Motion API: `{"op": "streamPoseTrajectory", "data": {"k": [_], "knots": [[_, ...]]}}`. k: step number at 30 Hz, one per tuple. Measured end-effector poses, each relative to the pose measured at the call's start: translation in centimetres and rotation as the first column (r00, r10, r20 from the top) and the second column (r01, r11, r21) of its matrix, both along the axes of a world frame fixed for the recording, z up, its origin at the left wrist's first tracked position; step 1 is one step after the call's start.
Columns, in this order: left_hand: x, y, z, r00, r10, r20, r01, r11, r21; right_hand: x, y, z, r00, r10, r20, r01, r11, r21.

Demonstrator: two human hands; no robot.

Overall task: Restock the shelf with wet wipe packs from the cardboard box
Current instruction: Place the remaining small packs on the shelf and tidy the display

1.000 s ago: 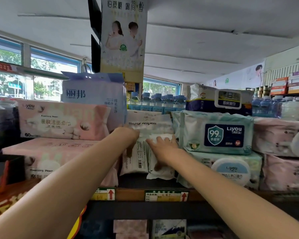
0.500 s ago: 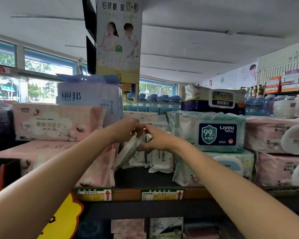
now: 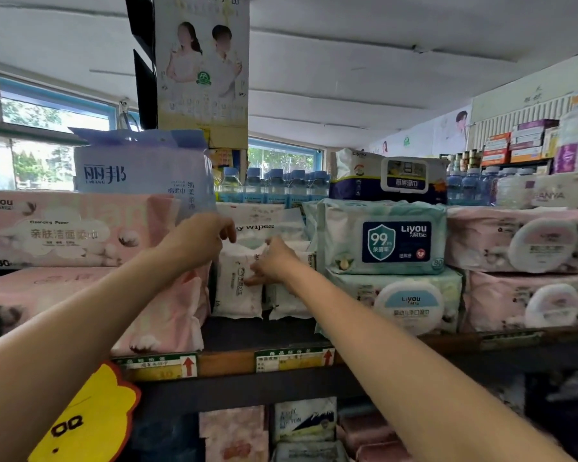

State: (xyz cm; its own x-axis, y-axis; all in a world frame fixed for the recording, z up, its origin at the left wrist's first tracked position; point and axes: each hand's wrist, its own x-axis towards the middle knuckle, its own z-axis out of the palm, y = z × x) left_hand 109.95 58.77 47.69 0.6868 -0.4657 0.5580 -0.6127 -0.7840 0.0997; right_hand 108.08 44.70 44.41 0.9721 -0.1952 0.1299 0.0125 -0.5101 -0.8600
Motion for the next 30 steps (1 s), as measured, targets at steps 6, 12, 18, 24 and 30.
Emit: {"op": "streamPoseTrajectory", "data": {"k": [6, 12, 18, 24, 30], "knots": [[-3.4, -4.7, 0.4, 0.982, -0.078, 0.170, 0.105, 0.983, -0.151, -8.3, -1.0, 2.2, 0.937, 0.090, 0.337, 0.023, 0.949, -0.315], [-12.7, -15.1, -1.8, 0.865, -0.399, 0.306, 0.479, 0.837, -0.263, -21.7, -12.1, 2.6, 0.897, -0.138, 0.421, 0.281, 0.911, -0.300], [-28.6, -28.2, -11.0, 0.608, -0.790, 0.080, 0.792, 0.611, 0.002, -41.2, -23.1, -5.1, 0.845, -0.517, 0.137, 0.528, 0.769, -0.361], [-48.6, -37.7, -23.9, 0.342, -0.883, -0.321, 0.922, 0.249, 0.297, -66.7, -28.7, -16.7, 0.616, -0.776, -0.135, 0.734, 0.627, -0.262], [-71.0, -40.4, -37.1, 0.269, -0.735, -0.622, 0.880, -0.075, 0.468, -92.6, -27.2, -31.1, 0.231, -0.814, -0.533, 0.882, 0.406, -0.238]]}}
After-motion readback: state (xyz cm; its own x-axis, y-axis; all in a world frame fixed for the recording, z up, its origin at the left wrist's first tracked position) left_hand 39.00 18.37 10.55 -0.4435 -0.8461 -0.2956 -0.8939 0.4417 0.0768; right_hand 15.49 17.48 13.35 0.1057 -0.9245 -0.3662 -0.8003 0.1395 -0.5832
